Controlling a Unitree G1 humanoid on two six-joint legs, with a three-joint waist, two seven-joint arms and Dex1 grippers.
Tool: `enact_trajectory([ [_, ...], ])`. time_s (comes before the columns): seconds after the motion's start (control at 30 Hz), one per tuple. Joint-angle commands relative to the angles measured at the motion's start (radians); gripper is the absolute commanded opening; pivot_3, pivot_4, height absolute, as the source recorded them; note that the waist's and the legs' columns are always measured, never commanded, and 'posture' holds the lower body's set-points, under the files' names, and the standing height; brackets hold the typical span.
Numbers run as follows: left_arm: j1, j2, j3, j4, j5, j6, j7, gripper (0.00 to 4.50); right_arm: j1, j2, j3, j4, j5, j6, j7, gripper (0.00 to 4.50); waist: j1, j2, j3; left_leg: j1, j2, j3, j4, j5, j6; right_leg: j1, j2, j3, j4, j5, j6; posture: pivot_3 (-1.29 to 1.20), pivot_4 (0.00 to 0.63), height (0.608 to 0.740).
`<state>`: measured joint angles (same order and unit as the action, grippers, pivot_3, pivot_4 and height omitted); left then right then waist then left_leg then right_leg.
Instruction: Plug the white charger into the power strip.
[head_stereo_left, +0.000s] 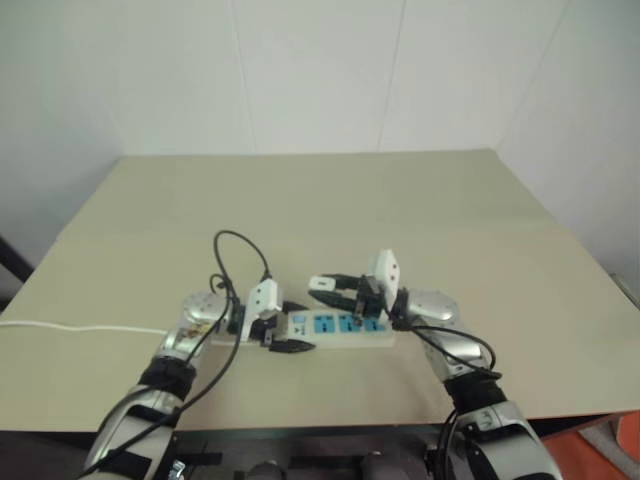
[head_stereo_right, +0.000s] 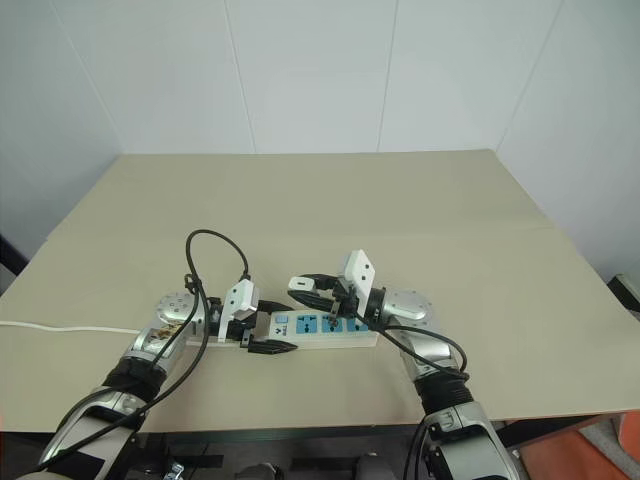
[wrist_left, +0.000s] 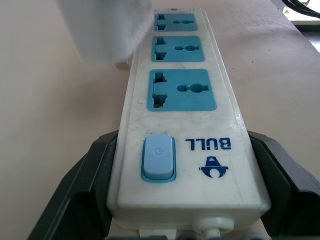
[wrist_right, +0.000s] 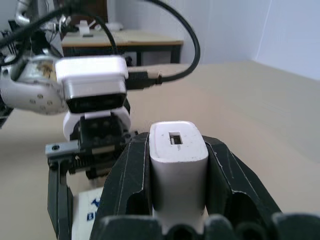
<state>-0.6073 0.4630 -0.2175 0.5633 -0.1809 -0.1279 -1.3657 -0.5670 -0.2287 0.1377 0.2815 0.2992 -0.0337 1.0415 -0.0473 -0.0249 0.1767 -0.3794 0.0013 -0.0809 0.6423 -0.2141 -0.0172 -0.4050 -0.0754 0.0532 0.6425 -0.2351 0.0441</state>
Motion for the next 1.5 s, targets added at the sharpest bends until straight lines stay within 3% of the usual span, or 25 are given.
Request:
enact_trajectory([
  [0.03, 0.009, 0.003, -0.019, 0.024, 0.031, 0.004, -0.013, 3.29, -0.01, -0.01, -0.017, -0.039, 0.031, 0.015, 0.02, 1.12, 0.0, 0.0, 0.0, 0.0, 0.0, 0.0, 0.0, 0.0, 0.0, 0.0, 0.0, 0.0, 0.0, 0.0, 0.0, 0.0, 0.15, 0.74],
  [1.07, 0.02, 0.025, -0.006, 0.012, 0.03, 0.006, -0.013, 3.29, 0.008, 0.023, 0.018, 0.065, -0.02, -0.005, 0.062, 1.12, -0.003, 0.0, 0.0, 0.0, 0.0, 0.0, 0.0, 0.0, 0.0, 0.0, 0.0, 0.0, 0.0, 0.0, 0.0, 0.0, 0.15, 0.74],
  [1.5, 0.028, 0.04, -0.002, 0.0, 0.026, 0.012, -0.016, 3.29, 0.045, -0.042, 0.032, 0.181, -0.066, -0.129, 0.133, 1.12, -0.001, 0.0, 0.0, 0.0, 0.0, 0.0, 0.0, 0.0, 0.0, 0.0, 0.0, 0.0, -0.001, 0.0, 0.0, 0.0, 0.15, 0.74],
])
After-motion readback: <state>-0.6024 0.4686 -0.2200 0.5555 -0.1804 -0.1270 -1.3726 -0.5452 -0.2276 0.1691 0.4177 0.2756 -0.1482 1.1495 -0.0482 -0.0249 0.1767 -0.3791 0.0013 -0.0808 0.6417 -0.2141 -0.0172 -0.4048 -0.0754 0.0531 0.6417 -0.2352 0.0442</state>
